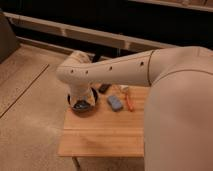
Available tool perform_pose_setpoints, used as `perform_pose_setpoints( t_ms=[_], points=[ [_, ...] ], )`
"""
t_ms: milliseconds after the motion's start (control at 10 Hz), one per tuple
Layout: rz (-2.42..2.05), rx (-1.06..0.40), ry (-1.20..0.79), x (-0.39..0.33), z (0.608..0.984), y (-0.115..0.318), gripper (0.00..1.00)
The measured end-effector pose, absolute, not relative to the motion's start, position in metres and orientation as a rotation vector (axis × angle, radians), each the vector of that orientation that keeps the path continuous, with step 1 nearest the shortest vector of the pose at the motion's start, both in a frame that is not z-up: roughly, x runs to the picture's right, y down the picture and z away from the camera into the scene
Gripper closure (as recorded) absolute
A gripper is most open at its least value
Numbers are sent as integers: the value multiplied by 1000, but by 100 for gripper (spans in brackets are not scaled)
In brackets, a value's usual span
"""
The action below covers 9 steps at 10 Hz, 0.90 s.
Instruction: Place the bottle in the ceramic bowl
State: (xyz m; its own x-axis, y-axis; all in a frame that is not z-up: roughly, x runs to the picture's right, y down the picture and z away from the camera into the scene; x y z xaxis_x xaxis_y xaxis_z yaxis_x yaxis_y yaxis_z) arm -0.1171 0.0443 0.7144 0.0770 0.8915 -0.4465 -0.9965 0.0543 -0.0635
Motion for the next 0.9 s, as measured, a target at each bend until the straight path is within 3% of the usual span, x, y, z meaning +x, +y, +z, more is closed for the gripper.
perform_pose_setpoints(
  t_ms=[400, 900],
  points=[
    [1344, -341, 35, -143, 698, 15, 35],
    [955, -374, -6, -146, 672, 71, 35]
  ],
)
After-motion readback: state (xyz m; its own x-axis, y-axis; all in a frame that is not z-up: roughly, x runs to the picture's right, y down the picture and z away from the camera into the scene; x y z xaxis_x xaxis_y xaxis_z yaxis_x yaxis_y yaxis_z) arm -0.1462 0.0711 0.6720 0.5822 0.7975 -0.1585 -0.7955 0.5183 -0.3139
